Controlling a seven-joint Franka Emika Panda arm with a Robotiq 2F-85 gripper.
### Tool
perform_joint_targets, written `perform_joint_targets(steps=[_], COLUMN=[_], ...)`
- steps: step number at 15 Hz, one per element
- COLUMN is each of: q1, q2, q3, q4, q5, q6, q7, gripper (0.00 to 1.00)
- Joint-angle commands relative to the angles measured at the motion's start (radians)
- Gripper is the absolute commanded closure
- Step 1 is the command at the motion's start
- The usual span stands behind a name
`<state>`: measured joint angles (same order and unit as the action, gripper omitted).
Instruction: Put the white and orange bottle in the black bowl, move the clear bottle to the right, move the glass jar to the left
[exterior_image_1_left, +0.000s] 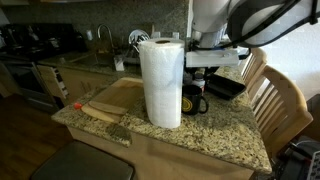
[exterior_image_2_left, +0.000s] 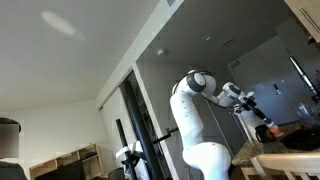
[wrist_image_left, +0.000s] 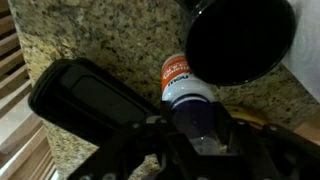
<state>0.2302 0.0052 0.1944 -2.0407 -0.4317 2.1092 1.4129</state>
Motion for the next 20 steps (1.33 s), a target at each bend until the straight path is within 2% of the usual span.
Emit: perform_joint_targets(steps=[1,6,8,9,10,14,17,18,20], q1=[0.015,0.01,-0.007,-0.026,-0.042,-0.135,-0.185,-0.193,-0.19], q2=[-0.024,-0.063,-0.089,-0.106,-0.126,-0.196,-0.179,-0.166,-0.134], q3=[0.03,0.045,0.034,0.015,-0.004,-0.122,-0.183,-0.195,-0.199], q4=[0.04,0.117,0.127,0.117,0.097,-0.036,-0.094,-0.12,-0.138], q5=[-0.091,-0.162,-0.142,-0.105,-0.071,0.064,0.159,0.198,0.296], q6=[-0.173,-0.445,-0.512,-0.506,-0.475,-0.161,0.077,0.158,0.251], q7=[0.207,0.401,0.466,0.48,0.491,0.39,0.28,0.223,0.097], gripper=[0.81,0.81,0.81,0.81,0.81,0.81,0.81,0.4,0.25])
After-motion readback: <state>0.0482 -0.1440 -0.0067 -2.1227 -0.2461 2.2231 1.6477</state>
